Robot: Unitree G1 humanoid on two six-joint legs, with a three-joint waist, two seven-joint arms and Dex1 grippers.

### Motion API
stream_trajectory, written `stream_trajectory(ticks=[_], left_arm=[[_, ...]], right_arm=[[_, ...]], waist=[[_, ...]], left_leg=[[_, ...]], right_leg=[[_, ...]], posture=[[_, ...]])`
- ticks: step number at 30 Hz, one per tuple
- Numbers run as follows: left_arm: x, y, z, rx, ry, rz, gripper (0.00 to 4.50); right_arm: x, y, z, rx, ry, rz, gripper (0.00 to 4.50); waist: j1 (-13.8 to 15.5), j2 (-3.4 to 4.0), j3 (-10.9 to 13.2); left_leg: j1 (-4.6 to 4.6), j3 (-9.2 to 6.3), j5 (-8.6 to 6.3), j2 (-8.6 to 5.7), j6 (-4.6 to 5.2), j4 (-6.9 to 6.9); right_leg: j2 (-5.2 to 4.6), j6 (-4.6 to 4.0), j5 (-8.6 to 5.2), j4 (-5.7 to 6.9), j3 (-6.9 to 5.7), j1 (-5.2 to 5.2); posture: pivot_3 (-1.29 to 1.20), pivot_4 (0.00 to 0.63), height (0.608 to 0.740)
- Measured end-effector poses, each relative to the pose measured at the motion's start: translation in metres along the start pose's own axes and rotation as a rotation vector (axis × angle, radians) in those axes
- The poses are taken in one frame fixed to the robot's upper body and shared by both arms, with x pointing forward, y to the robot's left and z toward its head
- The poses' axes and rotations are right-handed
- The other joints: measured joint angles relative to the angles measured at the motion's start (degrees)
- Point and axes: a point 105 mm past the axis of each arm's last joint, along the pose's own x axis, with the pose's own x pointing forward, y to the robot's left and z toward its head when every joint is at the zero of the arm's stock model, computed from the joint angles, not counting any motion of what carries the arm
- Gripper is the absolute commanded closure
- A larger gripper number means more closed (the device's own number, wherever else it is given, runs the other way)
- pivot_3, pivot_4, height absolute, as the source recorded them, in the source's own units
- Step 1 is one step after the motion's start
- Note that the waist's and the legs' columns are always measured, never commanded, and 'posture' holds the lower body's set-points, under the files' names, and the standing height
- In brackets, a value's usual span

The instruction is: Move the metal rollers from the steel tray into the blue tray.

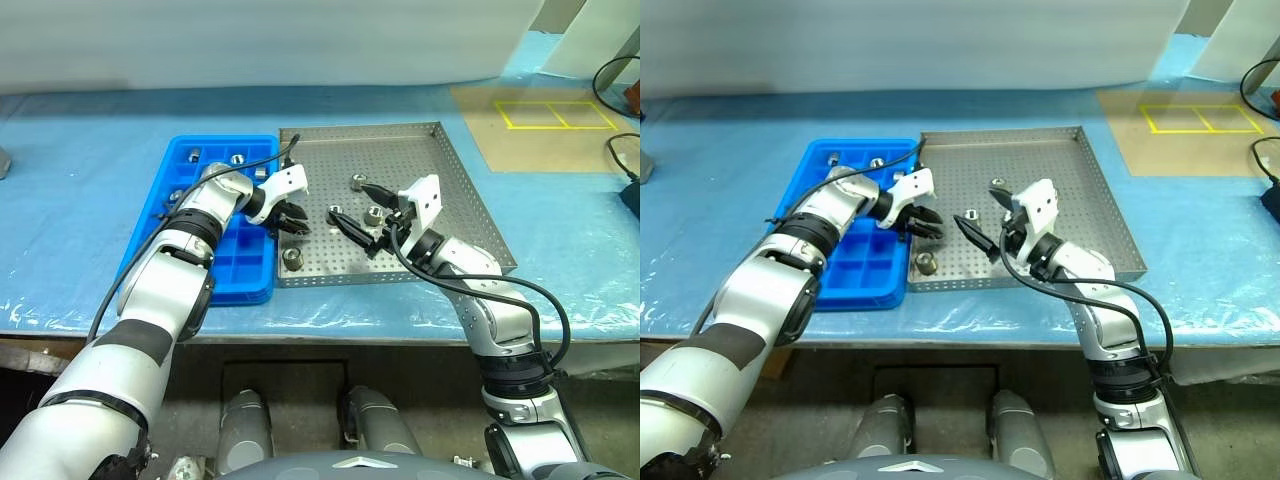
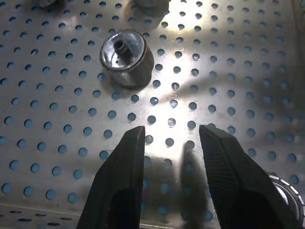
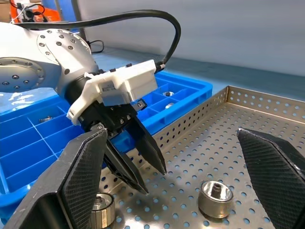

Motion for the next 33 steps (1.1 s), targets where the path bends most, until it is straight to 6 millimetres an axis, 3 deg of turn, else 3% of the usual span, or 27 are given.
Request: stream_trajectory(ticks=[5,9,15,20,23,27,33], left_arm=[[-0.009,-0.002,-0.005,0.019,-0.031,0.017,2.61],[-0.018,0.007,-0.002,0.022,-0.045,0.097,2.61],[-0.027,0.015,0.013,0.01,-0.158,0.157,2.61],[-0.015,0.014,0.025,0.027,-0.189,0.165,2.61],[-0.005,0.015,0.04,0.049,-0.21,0.179,2.01],[0.009,0.017,0.045,0.069,-0.17,0.199,0.72],[0.03,0.009,0.025,0.031,-0.09,0.173,0.72]], right_arm=[[0.007,0.0,0.002,0.006,-0.007,0.03,0.0],[0.01,-0.001,0.002,0.007,-0.01,0.043,0.0],[0.013,0.002,0.0,0.02,-0.017,0.052,0.0],[0.012,0.001,-0.001,0.022,-0.016,0.039,0.0],[0.011,0.001,-0.002,0.024,-0.016,0.025,0.0],[0.007,0.0,-0.003,0.026,-0.016,-0.001,0.0],[-0.001,-0.004,0.0,0.015,-0.025,-0.046,0.0]], waist=[[0.12,0.0,0.0],[0.12,0.01,0.0],[0.14,0.02,0.01],[0.18,0.02,0.01],[0.11,0.02,0.01],[-0.07,0.02,0.01],[-1.15,0.02,0.01]], left_leg=[[-0.03,0.01,0.01,0.01,0.01,-0.34],[-0.18,0.0,0.02,0.0,0.02,-0.37],[-0.3,-0.01,0.02,0.02,0.02,-0.39],[-0.34,-0.01,0.01,0.01,0.01,-0.37],[-0.37,0.0,0.02,0.0,0.02,-0.34],[-0.4,-0.01,0.02,0.0,0.04,-0.36],[-0.51,-0.02,0.12,-0.04,0.19,-0.35]], right_leg=[[0.01,-0.01,0.01,-0.08,-0.11,-0.05],[0.01,0.0,0.01,-0.15,-0.15,-0.16],[0.01,0.0,0.02,-0.22,-0.19,-0.22],[0.01,0.01,0.02,-0.22,-0.2,-0.21],[0.0,0.02,0.02,-0.24,-0.18,-0.21],[0.04,0.02,0.03,-0.24,-0.14,-0.2],[0.05,0.05,0.04,-0.25,-0.1,-0.2]], posture=[[-0.27,0.15,0.74],[-0.26,0.15,0.74],[-0.29,0.15,0.74],[-0.33,0.15,0.74],[-0.35,0.15,0.74],[-0.38,0.15,0.74],[-0.43,0.15,0.74]])
